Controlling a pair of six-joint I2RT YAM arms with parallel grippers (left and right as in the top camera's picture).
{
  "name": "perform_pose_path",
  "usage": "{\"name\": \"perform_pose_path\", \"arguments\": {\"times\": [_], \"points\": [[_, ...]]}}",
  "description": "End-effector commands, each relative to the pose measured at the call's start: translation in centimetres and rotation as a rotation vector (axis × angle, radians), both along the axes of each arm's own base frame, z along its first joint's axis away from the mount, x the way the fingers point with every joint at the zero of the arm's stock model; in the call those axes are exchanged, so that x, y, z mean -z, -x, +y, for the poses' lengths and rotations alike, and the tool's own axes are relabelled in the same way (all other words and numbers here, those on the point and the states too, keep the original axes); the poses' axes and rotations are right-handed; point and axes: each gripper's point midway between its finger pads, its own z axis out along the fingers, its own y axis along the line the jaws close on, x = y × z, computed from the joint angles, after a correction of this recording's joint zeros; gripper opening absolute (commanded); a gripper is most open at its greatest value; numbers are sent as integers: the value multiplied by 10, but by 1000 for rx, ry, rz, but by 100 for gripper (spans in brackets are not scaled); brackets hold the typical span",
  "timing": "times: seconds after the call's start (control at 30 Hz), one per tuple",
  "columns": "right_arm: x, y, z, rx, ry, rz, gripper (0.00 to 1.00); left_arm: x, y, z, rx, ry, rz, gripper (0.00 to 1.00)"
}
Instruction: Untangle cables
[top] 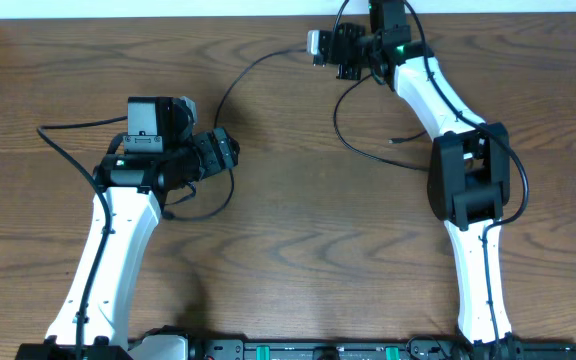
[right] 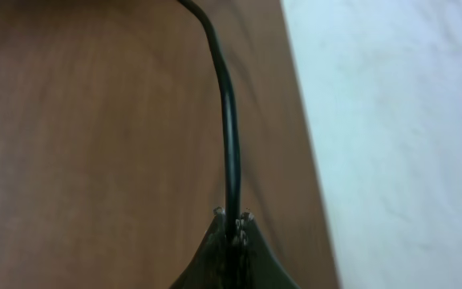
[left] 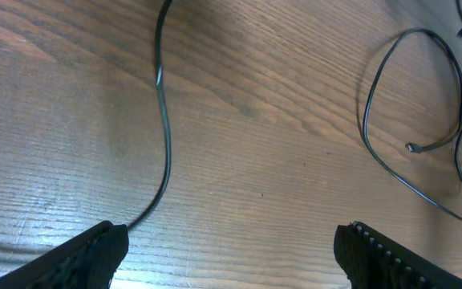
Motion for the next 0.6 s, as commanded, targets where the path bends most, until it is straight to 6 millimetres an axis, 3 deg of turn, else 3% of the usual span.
{"name": "perform_pose_path", "arguments": {"times": [0.0, 0.2, 0.4, 0.47, 0.5, 0.57], "points": [[2, 29, 30, -117, -48, 70, 1, -8, -4, 2, -3, -14, -22, 87], [21, 57, 36, -184, 15, 151, 1, -8, -4, 2, -3, -14, -22, 87], [27, 63, 31, -173, 34, 194, 4, -8, -4, 2, -3, -14, -22, 87], [29, 60, 29, -135, 38, 222, 26, -8, -4, 2, -3, -14, -22, 87], [33, 56, 24, -60, 45, 273, 99, -8, -4, 2, -3, -14, -22, 87], [35, 53, 22, -9, 43, 313, 99, -8, -4, 2, -3, -14, -22, 87]]}}
